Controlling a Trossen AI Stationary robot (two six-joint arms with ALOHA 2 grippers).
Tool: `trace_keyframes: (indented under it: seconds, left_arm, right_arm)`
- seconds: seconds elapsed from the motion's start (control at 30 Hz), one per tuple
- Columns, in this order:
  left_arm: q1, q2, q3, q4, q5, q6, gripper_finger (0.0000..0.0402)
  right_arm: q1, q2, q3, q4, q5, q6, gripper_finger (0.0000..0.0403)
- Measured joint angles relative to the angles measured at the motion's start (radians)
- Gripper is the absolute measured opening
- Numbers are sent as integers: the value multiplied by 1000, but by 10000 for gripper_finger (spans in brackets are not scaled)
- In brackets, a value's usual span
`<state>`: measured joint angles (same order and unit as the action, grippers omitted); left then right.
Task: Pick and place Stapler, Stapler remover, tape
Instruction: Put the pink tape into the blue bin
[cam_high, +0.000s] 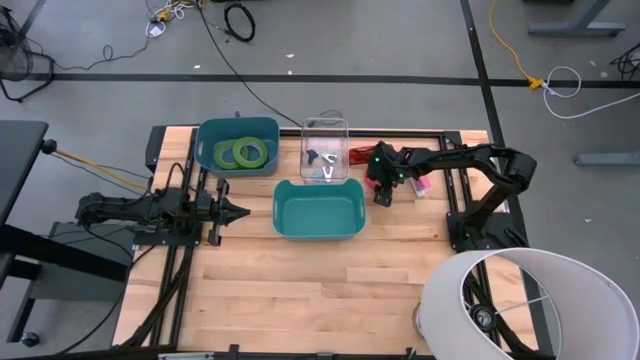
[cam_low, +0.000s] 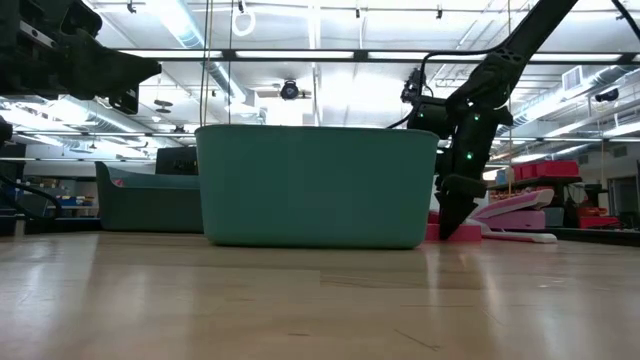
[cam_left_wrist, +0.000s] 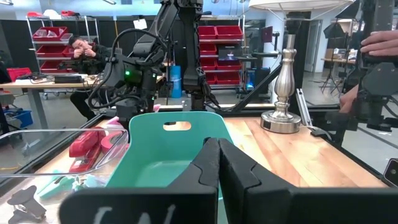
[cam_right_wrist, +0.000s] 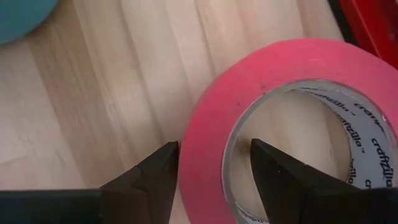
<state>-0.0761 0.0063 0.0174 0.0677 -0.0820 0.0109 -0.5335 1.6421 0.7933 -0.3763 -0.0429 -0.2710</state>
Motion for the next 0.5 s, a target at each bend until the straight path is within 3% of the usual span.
trace_keyframes:
  seconds: [0.5]
  left_arm:
    - [0, 0, 0, 0, 0, 0, 3]
  right_arm:
    - [1, 0, 0, 0, -1, 50, 103]
